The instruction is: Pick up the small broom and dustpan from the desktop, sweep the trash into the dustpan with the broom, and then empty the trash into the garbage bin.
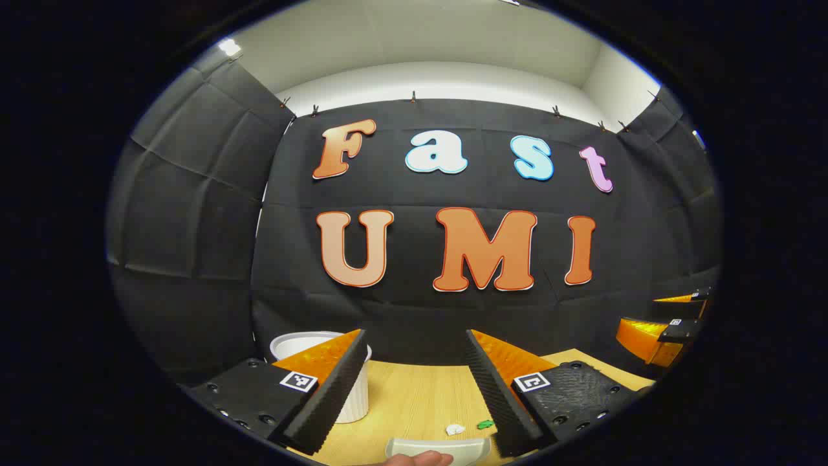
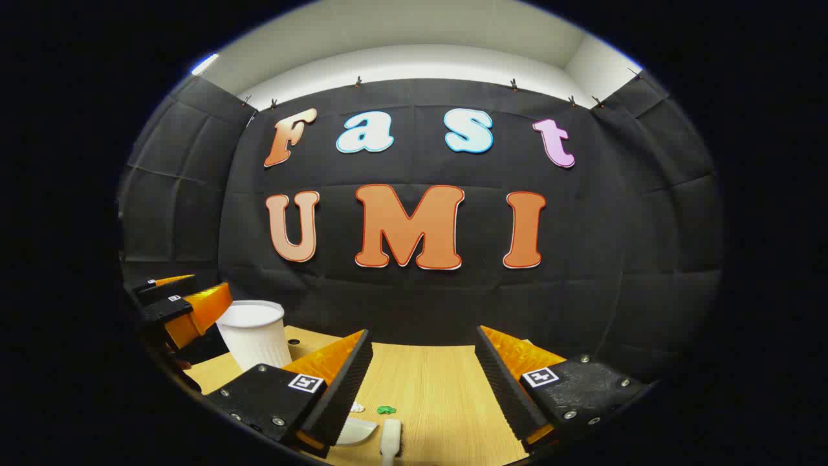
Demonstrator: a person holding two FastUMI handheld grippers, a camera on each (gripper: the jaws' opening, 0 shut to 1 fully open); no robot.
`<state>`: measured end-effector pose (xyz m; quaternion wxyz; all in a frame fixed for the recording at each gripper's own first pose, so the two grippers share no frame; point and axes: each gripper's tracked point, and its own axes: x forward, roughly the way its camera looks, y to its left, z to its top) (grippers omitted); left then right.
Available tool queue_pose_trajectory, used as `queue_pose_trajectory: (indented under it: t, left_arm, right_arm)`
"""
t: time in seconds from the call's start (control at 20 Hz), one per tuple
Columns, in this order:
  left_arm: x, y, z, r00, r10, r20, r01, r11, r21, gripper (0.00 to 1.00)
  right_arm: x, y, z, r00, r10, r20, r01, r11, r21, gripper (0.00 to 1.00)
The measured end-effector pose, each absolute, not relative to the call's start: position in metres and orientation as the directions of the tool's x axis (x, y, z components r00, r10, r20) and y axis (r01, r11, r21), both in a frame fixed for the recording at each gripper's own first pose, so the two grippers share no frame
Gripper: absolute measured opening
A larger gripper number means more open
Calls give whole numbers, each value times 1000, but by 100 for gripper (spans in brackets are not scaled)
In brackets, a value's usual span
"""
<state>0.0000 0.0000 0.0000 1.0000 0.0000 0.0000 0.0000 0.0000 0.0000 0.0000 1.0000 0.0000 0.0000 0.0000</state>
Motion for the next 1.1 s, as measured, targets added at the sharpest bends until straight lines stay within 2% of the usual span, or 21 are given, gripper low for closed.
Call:
queue_pose_trajectory:
  t: [0.2,0.45,0.6,0.85,1.1]
  left_arm:
    - [1,-17,6,1000,13,3,-13,1000,13,94]
    - [-3,-35,23,998,14,53,-16,999,46,96]
    - [-7,-47,20,999,6,46,-8,999,37,94]
    - [-17,-60,9,1000,12,8,-12,1000,29,95]
    - [-32,-72,7,999,26,19,-27,998,53,95]
  right_arm:
    - [-1,0,8,999,4,49,-2,999,-33,95]
    - [1,-4,4,999,6,40,-6,1000,-17,95]
    - [-1,-7,4,999,8,44,-8,1000,-13,95]
    - [-6,-10,3,998,45,38,-45,999,12,95]
    - [-14,-10,-7,994,107,11,-107,994,33,95]
